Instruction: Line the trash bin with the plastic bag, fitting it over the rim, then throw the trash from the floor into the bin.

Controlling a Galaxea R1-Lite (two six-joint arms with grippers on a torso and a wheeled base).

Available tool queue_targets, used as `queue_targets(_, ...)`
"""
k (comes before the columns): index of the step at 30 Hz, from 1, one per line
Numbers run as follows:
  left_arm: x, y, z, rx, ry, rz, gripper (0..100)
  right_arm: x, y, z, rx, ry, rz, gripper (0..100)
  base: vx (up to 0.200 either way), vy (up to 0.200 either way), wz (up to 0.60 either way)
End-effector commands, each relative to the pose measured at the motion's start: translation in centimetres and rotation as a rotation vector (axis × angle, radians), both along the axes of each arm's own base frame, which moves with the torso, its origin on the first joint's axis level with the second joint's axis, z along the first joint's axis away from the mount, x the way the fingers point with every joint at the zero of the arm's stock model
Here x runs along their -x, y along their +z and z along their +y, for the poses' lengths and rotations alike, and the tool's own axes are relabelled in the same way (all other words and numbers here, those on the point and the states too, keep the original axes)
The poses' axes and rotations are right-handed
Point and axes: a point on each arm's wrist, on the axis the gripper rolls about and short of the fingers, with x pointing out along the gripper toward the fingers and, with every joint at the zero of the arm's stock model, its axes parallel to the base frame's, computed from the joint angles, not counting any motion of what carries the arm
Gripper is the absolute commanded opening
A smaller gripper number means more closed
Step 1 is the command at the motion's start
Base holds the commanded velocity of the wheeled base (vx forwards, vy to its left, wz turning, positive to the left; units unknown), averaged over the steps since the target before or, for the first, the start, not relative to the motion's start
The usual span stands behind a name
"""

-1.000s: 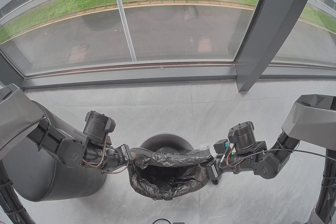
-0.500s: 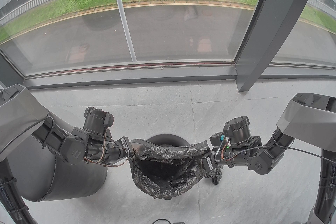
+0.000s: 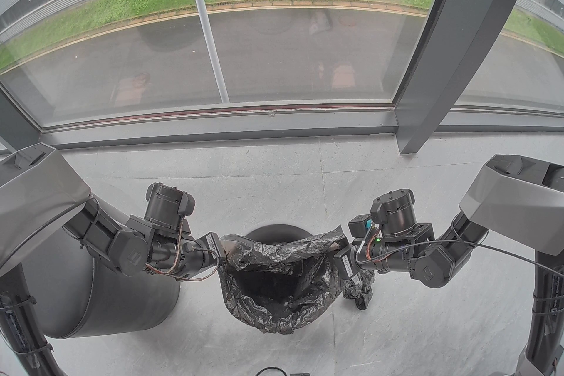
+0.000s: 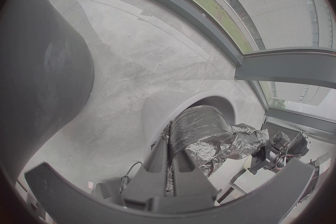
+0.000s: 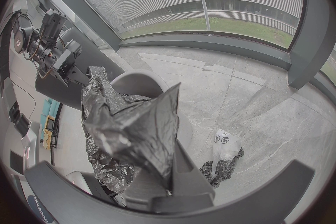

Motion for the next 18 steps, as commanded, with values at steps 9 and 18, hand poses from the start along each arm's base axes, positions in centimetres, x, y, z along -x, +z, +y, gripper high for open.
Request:
queue_targets(9, -0.15, -0.4, 0.26, -0.004, 0.009, 0.011, 0, -0.09, -0.23, 0.01, 0.006, -0.014, 0.001, 0, 0.0, 0.0, 0.0)
queue_targets(18, -0.06, 0.0, 0.28, 0.004, 0.003, 0.003, 0, 0.22, 0.62, -0.25, 0.007, -0.043, -0.033, 100, 0.0, 0.0, 0.0)
